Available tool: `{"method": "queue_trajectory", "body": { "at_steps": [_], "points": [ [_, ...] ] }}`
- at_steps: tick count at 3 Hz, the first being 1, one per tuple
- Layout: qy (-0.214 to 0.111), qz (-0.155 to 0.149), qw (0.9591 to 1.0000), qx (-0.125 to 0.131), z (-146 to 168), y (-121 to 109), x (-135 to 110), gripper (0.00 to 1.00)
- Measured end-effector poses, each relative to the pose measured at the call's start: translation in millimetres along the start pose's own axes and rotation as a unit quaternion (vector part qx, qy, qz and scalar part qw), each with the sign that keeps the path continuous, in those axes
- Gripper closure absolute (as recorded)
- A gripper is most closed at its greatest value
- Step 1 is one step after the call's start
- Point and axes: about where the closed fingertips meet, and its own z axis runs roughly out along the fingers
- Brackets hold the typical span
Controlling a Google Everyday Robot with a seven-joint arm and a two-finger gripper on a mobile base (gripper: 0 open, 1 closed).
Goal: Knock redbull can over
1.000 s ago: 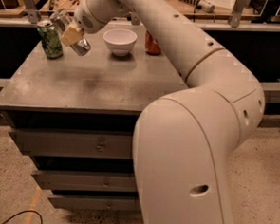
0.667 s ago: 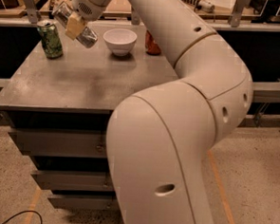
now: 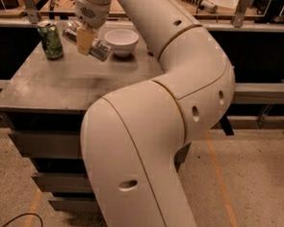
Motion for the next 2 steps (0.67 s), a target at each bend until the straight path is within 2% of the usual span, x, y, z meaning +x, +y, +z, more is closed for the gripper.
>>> {"method": "queue_trajectory", "body": {
  "at_steps": [1, 2],
  "points": [
    [0.007, 0.009, 0.998, -0.062, 23, 18, 20, 0.83],
    [-0.021, 0.002, 0.9957, -0.09, 55, 16, 29, 0.59]
  ]
}}
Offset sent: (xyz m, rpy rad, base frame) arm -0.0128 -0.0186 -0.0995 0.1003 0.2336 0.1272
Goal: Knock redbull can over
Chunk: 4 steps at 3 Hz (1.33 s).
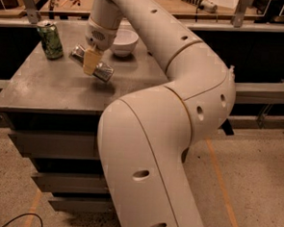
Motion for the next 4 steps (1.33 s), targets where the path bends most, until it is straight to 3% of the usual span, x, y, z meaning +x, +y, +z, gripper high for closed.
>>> {"method": "queue_trajectory", "body": {
  "at_steps": [2, 3, 4],
  "points": [
    [-0.001, -0.013, 0.9999, -0.009, 27, -10, 17, 0.12],
    [-0.027, -0.004, 0.9996, 0.004, 20, -14, 19, 0.0],
    [-0.092, 0.0, 0.9948, 0.044, -8, -18, 18, 0.0]
  ]
}}
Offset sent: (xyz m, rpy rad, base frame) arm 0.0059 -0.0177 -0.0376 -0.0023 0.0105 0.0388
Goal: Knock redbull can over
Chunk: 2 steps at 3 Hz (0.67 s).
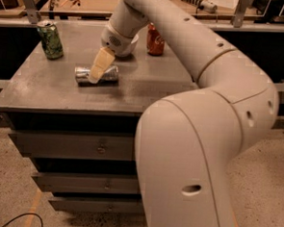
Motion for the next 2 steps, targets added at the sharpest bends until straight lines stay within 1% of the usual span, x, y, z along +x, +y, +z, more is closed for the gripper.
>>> {"method": "queue_trajectory", "body": {
  "at_steps": [1, 2],
  "points": [
    [-0.089, -0.01, 0.9951, 0.04, -43, 10, -1, 0.0],
    [-0.174, -0.033, 0.9806, 0.084, -88, 31, -7, 0.0]
  ]
}}
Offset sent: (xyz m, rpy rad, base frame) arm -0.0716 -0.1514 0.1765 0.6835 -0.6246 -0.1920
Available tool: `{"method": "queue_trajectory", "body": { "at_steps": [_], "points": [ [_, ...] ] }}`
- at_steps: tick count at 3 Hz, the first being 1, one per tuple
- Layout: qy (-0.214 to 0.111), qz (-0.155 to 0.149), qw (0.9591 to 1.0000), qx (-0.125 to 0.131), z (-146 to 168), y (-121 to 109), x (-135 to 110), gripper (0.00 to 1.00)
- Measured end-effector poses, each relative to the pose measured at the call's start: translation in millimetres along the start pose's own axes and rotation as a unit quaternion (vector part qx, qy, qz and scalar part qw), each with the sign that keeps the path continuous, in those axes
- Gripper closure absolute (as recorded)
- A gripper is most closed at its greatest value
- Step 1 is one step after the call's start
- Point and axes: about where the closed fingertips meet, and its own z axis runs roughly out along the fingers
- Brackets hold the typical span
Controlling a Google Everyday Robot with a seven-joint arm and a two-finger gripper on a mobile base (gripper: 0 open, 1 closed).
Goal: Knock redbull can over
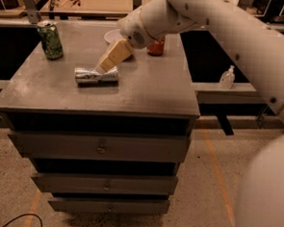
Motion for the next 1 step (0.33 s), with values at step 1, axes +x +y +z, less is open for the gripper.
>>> {"method": "queue_trajectory", "body": {
  "at_steps": [1],
  "points": [
    [-0.033, -0.02, 0.9991, 0.017, -9.5, 15.8, 6.1, 0.0]
  ]
}}
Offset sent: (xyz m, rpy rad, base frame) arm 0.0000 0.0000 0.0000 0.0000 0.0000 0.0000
